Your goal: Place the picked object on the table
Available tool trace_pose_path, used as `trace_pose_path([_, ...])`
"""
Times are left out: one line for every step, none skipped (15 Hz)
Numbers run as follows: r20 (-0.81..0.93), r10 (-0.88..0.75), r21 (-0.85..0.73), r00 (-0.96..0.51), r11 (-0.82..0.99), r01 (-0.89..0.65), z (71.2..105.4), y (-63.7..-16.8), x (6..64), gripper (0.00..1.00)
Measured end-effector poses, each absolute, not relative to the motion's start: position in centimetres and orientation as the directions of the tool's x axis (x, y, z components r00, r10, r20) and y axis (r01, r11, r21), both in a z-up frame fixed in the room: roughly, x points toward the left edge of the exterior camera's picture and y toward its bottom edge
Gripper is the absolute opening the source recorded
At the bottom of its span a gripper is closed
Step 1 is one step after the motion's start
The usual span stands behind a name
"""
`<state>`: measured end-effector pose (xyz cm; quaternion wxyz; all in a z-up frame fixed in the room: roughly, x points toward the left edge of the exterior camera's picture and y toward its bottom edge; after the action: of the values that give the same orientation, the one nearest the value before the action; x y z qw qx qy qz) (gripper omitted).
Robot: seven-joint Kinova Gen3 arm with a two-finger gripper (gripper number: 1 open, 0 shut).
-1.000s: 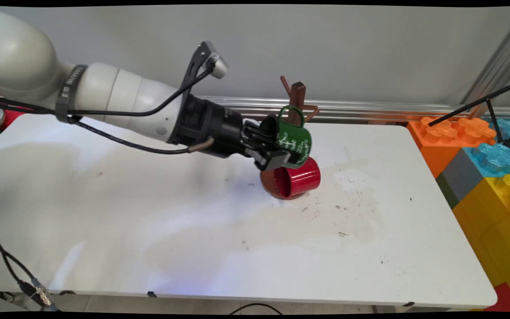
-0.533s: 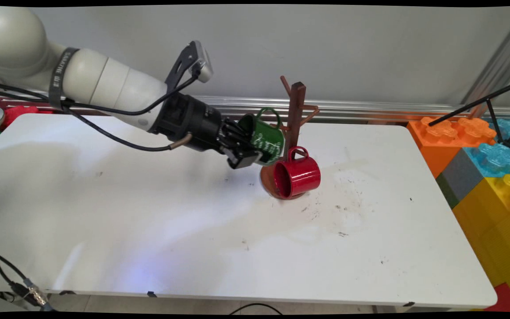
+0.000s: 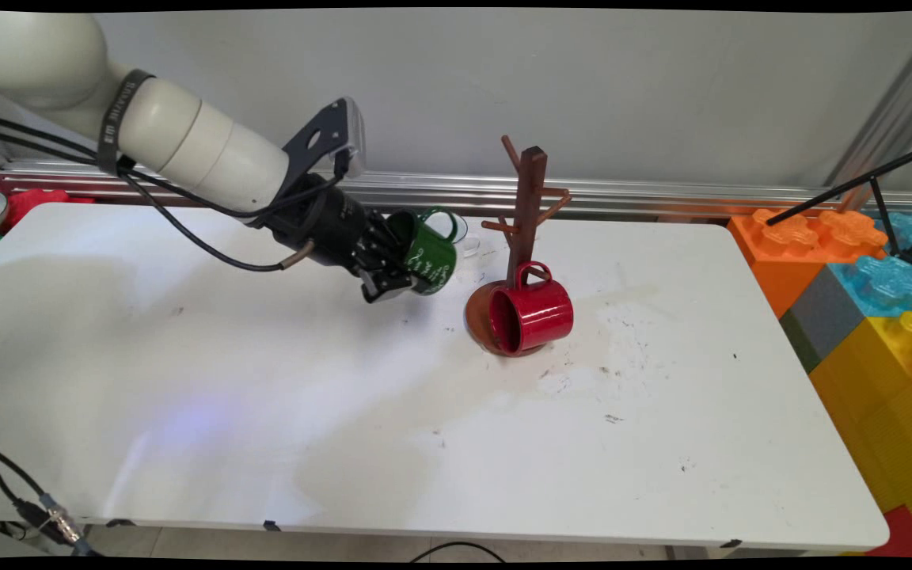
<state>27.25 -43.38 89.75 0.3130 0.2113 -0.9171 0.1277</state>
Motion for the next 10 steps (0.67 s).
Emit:
trace_pose_path([0.615,-0.301,-0.113,-0.729,0.881,-0.459,89.5,-43.7,27.4,0.00])
trace_pose_path([0.594,-0.291,-0.130,-0.750,0.885,-0.447,89.2,-44.1,27.7,0.00])
trace_pose_path([0.579,-0.285,-0.140,-0.764,0.888,-0.438,88.9,-44.4,27.8,0.00])
trace_pose_path([0.558,-0.276,-0.155,-0.782,0.892,-0.425,88.5,-44.8,28.1,0.00])
trace_pose_path([0.532,-0.266,-0.171,-0.804,0.896,-0.410,88.0,-45.3,28.3,0.00])
trace_pose_path([0.506,-0.257,-0.184,-0.823,0.900,-0.394,87.5,-45.8,28.5,0.00])
trace_pose_path([0.484,-0.251,-0.194,-0.838,0.904,-0.382,87.0,-46.2,28.6,0.00])
trace_pose_path([0.460,-0.244,-0.202,-0.854,0.907,-0.369,86.5,-46.7,28.7,0.00])
trace_pose_path([0.439,-0.240,-0.208,-0.866,0.910,-0.358,86.0,-47.1,28.7,0.00])
trace_pose_path([0.416,-0.235,-0.214,-0.878,0.914,-0.346,85.5,-47.6,28.8,0.00])
